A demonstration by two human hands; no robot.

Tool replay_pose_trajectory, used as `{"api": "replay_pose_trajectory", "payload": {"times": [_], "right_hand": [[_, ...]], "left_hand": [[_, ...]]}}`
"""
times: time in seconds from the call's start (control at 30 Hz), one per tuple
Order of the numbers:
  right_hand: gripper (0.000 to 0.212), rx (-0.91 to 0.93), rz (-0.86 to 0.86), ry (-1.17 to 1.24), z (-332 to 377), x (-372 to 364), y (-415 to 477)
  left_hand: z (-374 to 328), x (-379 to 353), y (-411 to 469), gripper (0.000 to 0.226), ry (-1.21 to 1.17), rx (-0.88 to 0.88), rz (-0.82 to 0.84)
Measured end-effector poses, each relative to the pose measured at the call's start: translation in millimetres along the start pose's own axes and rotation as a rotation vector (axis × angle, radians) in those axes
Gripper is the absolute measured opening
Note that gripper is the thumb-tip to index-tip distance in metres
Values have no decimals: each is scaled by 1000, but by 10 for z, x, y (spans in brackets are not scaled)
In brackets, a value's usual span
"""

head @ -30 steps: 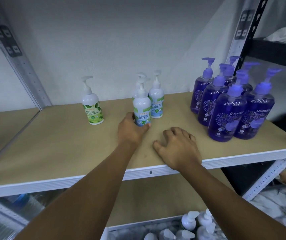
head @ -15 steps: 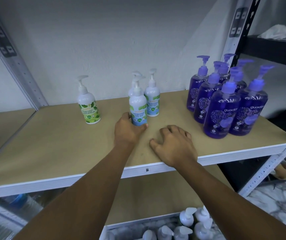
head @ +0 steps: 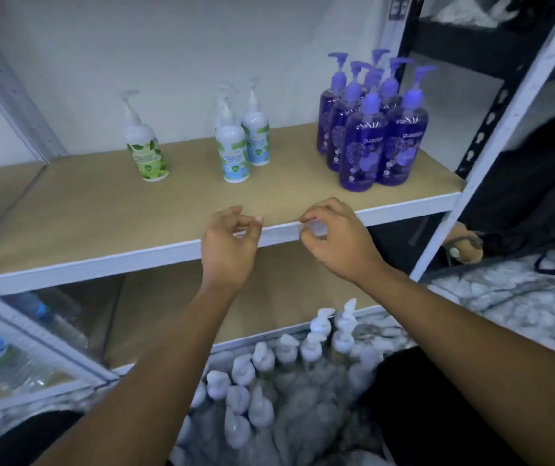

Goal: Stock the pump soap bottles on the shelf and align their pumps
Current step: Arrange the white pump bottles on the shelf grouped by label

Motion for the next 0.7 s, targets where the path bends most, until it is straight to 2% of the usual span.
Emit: {"api": "replay_pose_trajectory", "payload": {"times": [0.1, 0.2, 0.33, 0.43, 0.5, 0.6, 0.7], "right_hand": [[16, -112, 5, 51, -235, 105, -428], [14, -325, 189, 91, -537, 24, -997], [16, -593, 398, 78, -961, -331, -1779], [30, -652, 565, -154, -1130, -503, -2165], [27, -723, 661, -34, -1183, -745, -2367], [40, -822, 629, 153, -1308, -1136, -2535], [56, -883, 547, 153, -1379, -1406, -2487]], "left_hand": [[-1, -194, -445, 24, -32, 28, 54], [121, -441, -861, 30, -78, 151, 117], [513, -774, -1415, 21, -102, 376, 157], [988, -946, -1803, 27, -26, 501, 220], [1310, -1019, -2015, 31, 27, 573, 332], [1672, -1109, -2169, 37, 78, 629, 448], [1931, -1231, -2183, 62, 97, 686, 515]]}}
Point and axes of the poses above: each hand's wrist, its own y-axis towards the middle knuckle, its own x-axis out of the back of the hand, z = x × y, the point moved 4 cm from there along y, towards the middle knuckle, and after that the axes turned 11 degrees about -y, right-handed, at the moved point
